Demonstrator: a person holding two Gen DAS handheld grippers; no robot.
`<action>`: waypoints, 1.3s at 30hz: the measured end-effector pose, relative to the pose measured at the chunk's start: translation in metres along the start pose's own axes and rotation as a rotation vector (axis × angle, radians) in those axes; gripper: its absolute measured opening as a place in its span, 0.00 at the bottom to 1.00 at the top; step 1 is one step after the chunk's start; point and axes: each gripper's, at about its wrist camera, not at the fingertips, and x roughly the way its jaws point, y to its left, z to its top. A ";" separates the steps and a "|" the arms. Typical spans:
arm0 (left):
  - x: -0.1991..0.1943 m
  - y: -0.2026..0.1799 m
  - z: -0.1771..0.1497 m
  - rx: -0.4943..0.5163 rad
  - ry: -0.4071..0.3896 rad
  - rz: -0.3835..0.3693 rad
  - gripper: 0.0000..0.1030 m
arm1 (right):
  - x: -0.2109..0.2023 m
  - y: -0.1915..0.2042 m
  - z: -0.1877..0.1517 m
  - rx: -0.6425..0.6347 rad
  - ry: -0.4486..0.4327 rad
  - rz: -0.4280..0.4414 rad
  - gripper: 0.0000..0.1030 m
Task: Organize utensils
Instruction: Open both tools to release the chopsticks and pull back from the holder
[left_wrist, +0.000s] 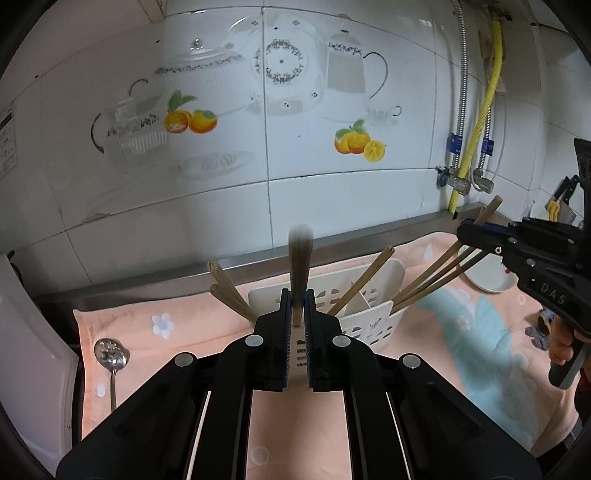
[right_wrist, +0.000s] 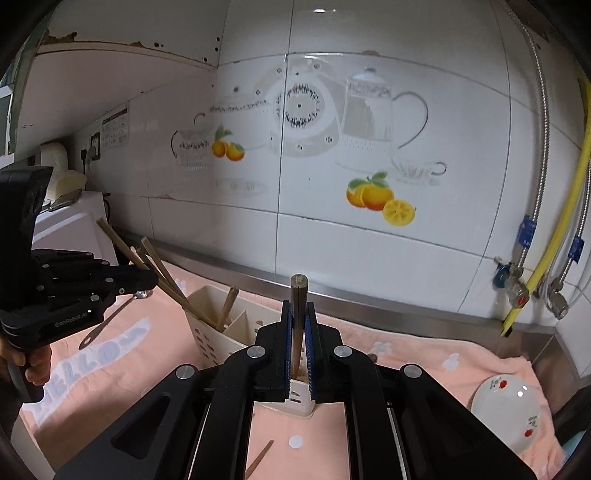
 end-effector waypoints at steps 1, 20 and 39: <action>0.000 0.000 0.000 -0.002 -0.002 -0.001 0.07 | 0.002 0.000 -0.001 0.002 0.005 0.003 0.06; -0.041 0.000 -0.014 -0.034 -0.081 0.013 0.57 | -0.028 0.006 -0.018 0.012 -0.033 -0.011 0.29; -0.065 -0.005 -0.096 -0.069 -0.049 0.080 0.88 | -0.051 0.060 -0.160 0.071 0.150 -0.018 0.47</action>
